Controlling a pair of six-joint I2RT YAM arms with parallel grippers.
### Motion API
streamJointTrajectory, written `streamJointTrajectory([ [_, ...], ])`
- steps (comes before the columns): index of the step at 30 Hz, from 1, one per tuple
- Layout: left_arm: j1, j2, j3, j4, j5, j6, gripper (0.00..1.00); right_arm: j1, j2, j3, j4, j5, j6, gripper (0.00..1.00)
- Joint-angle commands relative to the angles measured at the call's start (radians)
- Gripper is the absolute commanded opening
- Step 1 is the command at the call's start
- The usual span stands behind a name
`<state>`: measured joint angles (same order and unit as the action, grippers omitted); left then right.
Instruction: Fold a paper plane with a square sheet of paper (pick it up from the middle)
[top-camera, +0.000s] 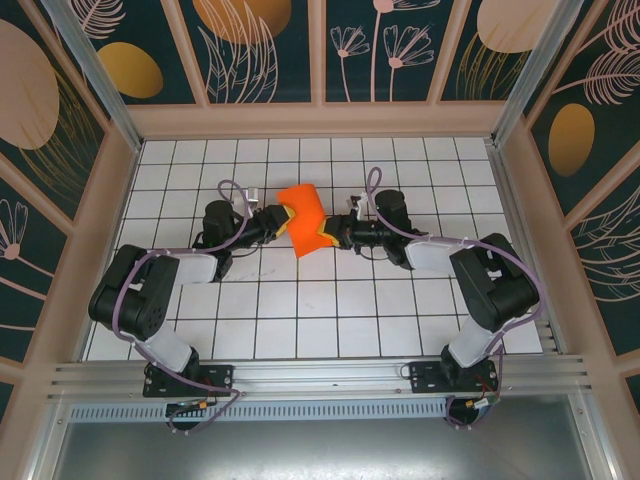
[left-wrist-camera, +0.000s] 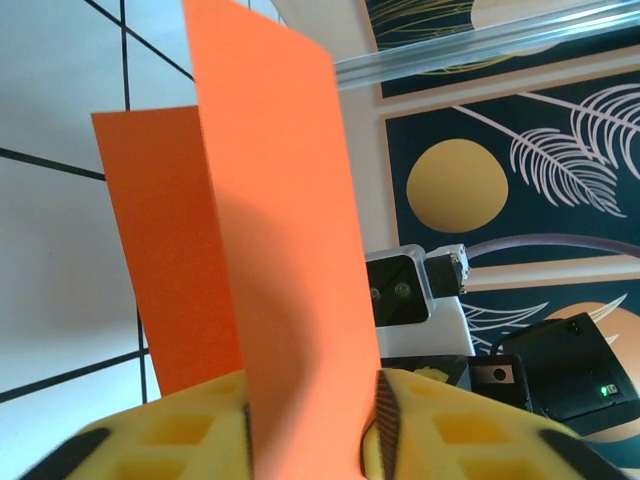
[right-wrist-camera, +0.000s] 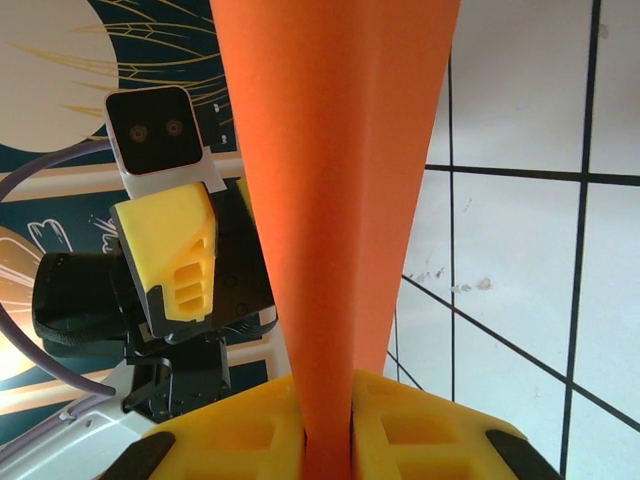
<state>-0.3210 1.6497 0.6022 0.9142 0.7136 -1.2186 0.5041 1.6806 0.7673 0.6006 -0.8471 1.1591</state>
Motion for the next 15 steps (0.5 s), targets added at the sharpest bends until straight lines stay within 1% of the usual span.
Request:
streamJointTrajectory([
  [1, -0.003, 0.010, -0.019, 0.051, -0.008, 0.008, 0.26, -0.008, 0.019, -0.022, 0.018, -0.016, -0.007, 0.19],
  [5, -0.004, 0.033, -0.028, 0.068, 0.006, 0.010, 0.10, 0.002, 0.026, -0.029, -0.079, 0.022, -0.069, 0.21],
  [9, -0.010, 0.049, -0.032, 0.060, 0.008, 0.026, 0.01, 0.021, 0.037, -0.036, -0.156, 0.073, -0.115, 0.29],
  [11, -0.016, 0.058, -0.032, 0.050, 0.007, 0.036, 0.00, 0.028, 0.039, -0.041, -0.192, 0.111, -0.131, 0.38],
  [13, -0.025, 0.058, -0.021, 0.022, 0.009, 0.054, 0.00, 0.032, 0.039, -0.035, -0.245, 0.148, -0.157, 0.48],
  [15, -0.042, 0.094, 0.002, -0.033, 0.002, 0.081, 0.00, 0.036, 0.032, -0.013, -0.336, 0.207, -0.201, 0.61],
])
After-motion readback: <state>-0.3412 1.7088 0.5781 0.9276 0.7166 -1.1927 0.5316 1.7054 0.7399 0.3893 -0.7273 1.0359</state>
